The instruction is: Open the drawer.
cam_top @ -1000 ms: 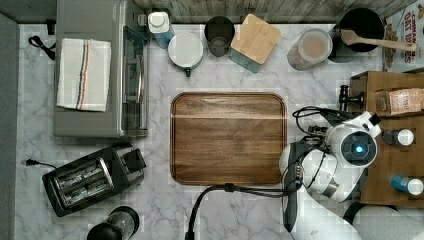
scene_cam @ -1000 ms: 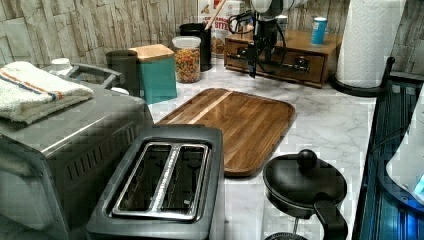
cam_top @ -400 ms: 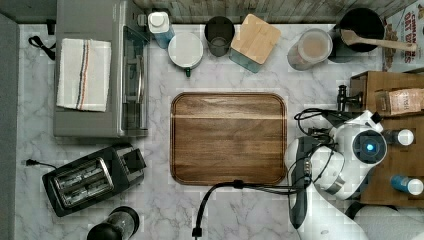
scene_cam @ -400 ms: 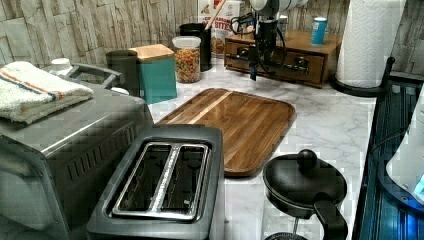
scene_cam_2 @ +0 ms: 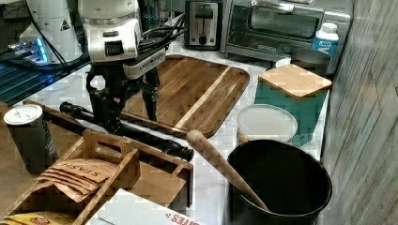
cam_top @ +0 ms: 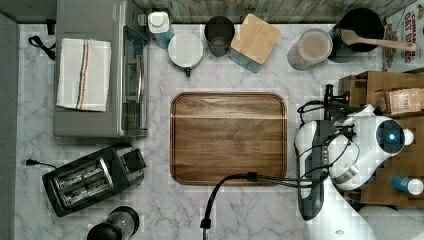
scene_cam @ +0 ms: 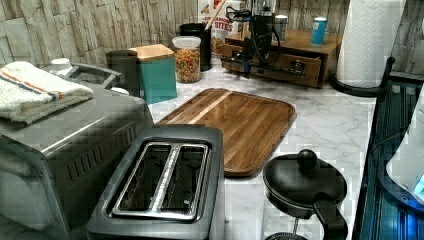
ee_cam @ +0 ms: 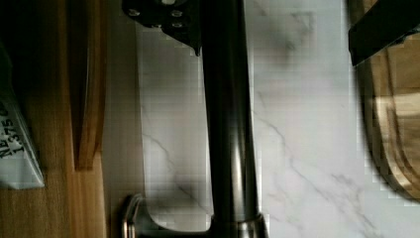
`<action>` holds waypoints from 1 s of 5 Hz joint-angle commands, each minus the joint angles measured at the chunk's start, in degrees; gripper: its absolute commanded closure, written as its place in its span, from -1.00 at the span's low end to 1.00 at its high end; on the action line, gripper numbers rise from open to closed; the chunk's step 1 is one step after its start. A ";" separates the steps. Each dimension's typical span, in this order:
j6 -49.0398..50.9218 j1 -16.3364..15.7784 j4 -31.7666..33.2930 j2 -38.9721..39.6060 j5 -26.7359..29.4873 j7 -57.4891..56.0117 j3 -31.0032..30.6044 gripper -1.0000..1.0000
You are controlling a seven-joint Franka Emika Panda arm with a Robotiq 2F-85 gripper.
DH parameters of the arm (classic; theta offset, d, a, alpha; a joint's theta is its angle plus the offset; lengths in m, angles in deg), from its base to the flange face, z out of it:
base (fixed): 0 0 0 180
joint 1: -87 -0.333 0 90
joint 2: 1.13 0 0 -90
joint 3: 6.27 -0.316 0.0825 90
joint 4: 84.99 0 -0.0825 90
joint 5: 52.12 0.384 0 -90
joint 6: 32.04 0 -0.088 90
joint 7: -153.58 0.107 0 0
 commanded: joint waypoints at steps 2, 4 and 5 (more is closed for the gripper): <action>-9.28 -17.40 13.57 -9.27 -2.78 18.73 -7.95 -1.00; -9.00 -21.42 14.74 -10.81 -3.21 24.16 -10.79 -1.00; -7.68 -22.20 13.72 -10.45 -3.20 26.44 -11.87 -1.00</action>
